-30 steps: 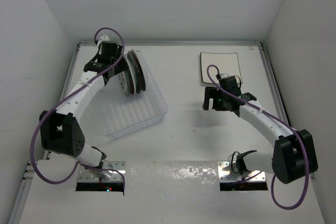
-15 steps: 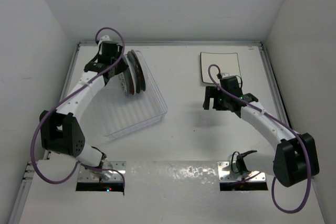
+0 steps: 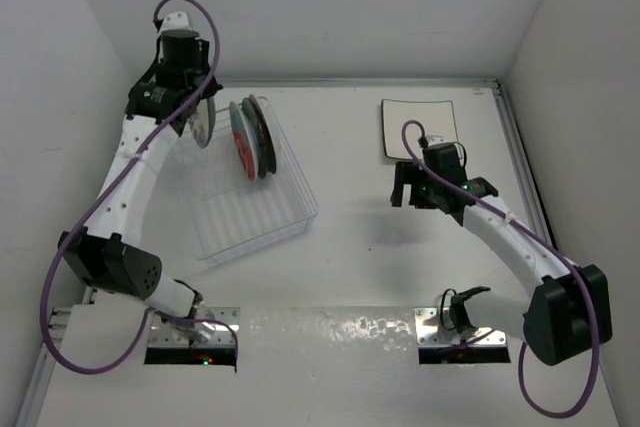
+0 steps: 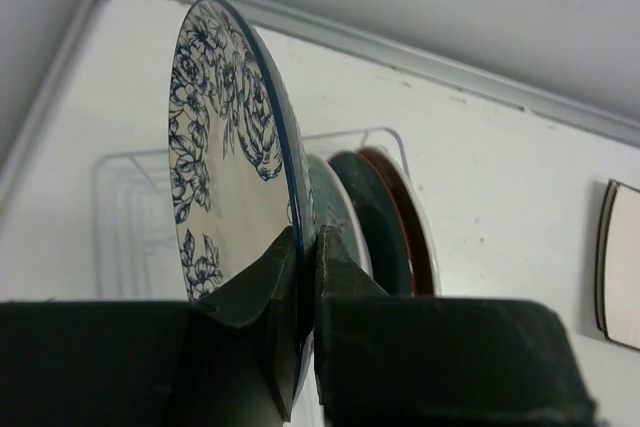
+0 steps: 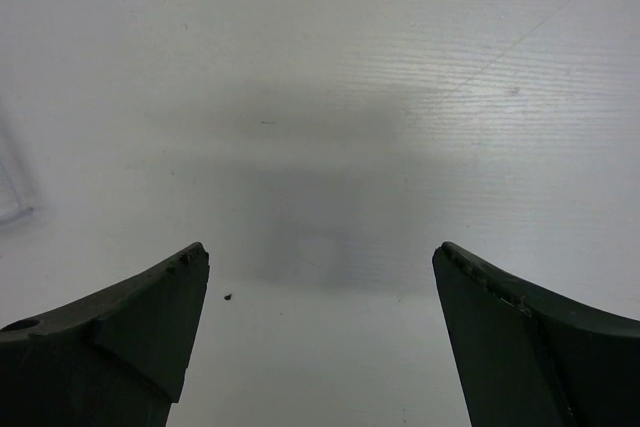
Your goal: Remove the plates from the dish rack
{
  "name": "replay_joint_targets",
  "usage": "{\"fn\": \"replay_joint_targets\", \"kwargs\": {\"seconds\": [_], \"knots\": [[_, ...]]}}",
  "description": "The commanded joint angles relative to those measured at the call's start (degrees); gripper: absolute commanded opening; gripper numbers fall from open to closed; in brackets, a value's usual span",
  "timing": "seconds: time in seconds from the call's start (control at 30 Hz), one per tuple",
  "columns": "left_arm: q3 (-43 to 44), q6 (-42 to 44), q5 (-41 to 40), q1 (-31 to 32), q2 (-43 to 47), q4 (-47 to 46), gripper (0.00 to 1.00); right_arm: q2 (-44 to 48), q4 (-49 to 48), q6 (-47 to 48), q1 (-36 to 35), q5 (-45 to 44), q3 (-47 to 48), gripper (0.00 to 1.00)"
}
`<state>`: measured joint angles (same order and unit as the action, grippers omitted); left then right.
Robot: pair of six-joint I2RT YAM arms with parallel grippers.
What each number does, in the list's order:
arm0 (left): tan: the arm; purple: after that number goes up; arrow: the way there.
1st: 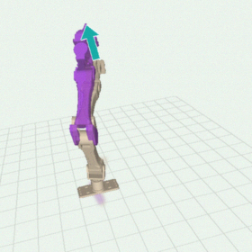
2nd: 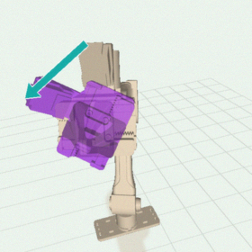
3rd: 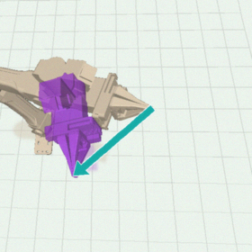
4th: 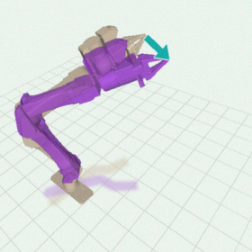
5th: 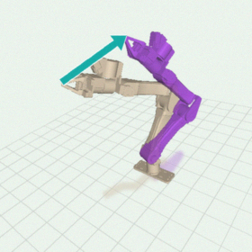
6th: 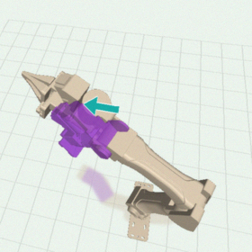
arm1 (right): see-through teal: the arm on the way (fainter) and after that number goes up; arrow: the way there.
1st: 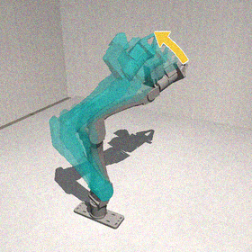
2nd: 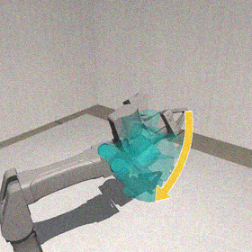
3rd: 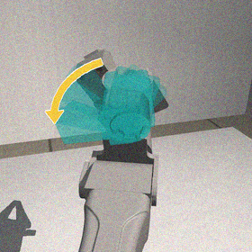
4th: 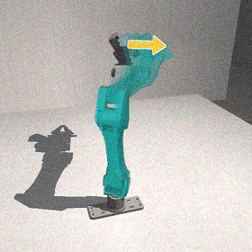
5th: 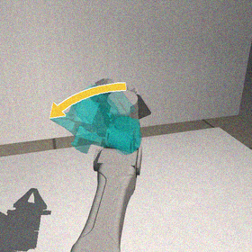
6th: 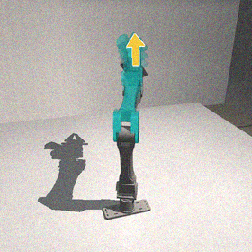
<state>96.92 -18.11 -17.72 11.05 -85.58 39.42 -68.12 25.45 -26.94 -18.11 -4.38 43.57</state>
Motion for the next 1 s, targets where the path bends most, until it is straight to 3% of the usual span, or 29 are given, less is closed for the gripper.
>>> {"fn": "replay_joint_targets", "kwargs": {"seconds": [0.0, 0.13, 0.23, 0.3, 0.37, 0.4, 0.47, 0.7, 0.83, 0.97], "knots": [[7.9, 8.3, -4.1, 0.4, 0.6, -1.6, 0.0, 2.8, 1.0, 0.1, 0.2, -1.5, 4.1, 0.91], [10.3, 20.4, -15.9, 9.1, 0.3, -3.3, 0.0, 4.2, 2.1, -1.5, 0.6, -0.5, 7.7, 0.96], [8.6, 26.0, -24.7, 17.4, 1.7, -5.7, 0.0, 4.6, 2.1, -3.4, 2.5, 6.8, 12.5, 0.99], [5.5, 29.6, -31.5, 25.3, 2.3, -7.2, 0.0, 4.1, 2.6, -4.0, 5.0, 15.5, 17.8, 0.99], [1.2, 38.9, -39.5, 32.0, 3.8, -14.3, 0.0, 3.2, 3.5, -5.8, 9.6, 21.3, 21.8, 0.99], [-2.6, 44.9, -45.4, 38.5, 4.3, -19.0, 0.0, 3.0, 4.0, -7.5, 11.8, 27.9, 25.1, 0.99], [-7.1, 49.0, -51.6, 46.3, 5.2, -23.3, 0.0, 3.0, 6.4, -8.6, 16.2, 30.7, 29.6, 0.99], [-26.8, 69.7, -59.4, 66.6, 8.3, -43.6, 0.0, 5.7, 5.1, -11.9, 17.4, 38.6, 31.0, 0.99], [-31.3, 68.6, -57.7, 75.4, 7.1, -42.5, 0.0, 3.0, 7.0, -10.0, 17.2, 46.2, 29.4, 0.99], [-34.8, 72.7, -56.2, 79.5, 4.8, -46.5, 0.0, 2.3, 8.6, -5.2, 14.7, 48.7, 25.0, 0.99]]}}
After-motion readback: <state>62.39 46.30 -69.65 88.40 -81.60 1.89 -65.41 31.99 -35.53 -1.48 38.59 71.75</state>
